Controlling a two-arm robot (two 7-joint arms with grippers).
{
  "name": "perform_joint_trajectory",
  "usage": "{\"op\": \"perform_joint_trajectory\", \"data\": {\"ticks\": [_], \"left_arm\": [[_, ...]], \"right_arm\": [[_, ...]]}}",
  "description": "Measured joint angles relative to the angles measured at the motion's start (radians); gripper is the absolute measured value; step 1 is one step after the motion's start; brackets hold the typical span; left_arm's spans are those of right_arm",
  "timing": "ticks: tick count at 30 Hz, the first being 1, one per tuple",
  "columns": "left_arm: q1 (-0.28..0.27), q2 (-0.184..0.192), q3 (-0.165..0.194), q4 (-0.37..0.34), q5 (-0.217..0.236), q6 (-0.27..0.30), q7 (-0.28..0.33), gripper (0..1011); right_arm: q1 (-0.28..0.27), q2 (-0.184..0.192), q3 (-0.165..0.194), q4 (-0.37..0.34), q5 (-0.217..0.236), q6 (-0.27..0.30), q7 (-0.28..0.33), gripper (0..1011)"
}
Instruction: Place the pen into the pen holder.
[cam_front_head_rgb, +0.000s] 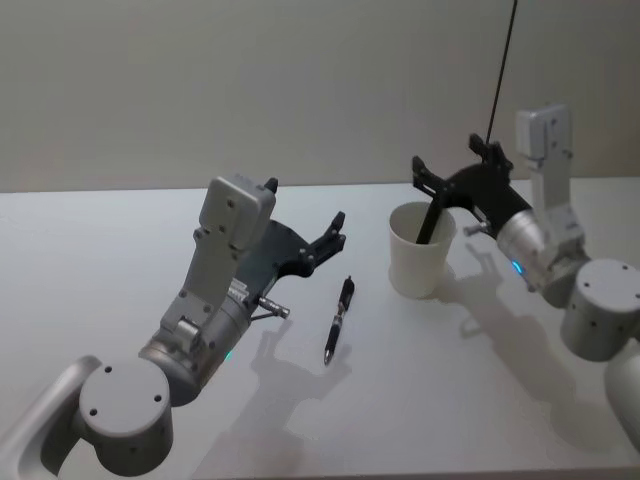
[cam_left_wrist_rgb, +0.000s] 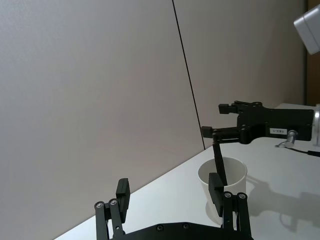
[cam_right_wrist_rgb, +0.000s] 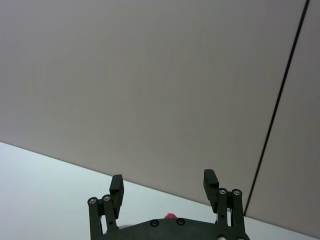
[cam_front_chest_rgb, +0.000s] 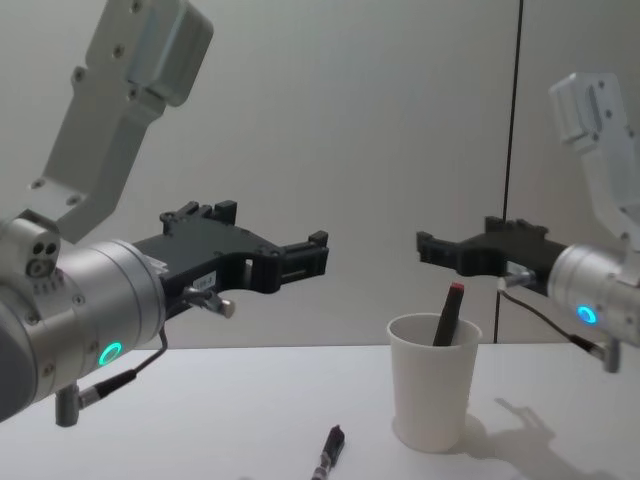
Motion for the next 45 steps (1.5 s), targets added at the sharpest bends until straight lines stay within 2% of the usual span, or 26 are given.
{"op": "perform_joint_trajectory", "data": {"ticks": [11, 27, 45], "left_arm": [[0.000, 0.000, 0.000, 0.000, 0.000, 0.000, 0.000, 1003], [0.000, 0.000, 0.000, 0.000, 0.000, 0.000, 0.000, 1003], [0.000, 0.000, 0.000, 0.000, 0.000, 0.000, 0.000, 1003]], "right_arm": [[-0.099, 0.054, 0.033, -0.161, -0.021, 0.119, -0.015, 1001], [-0.208, 0.118, 0.075, -0.304, -0.036, 0.254, -0.019, 1001], [-0.299, 0.159, 0.100, -0.401, -0.028, 0.314, -0.016, 1001]]}}
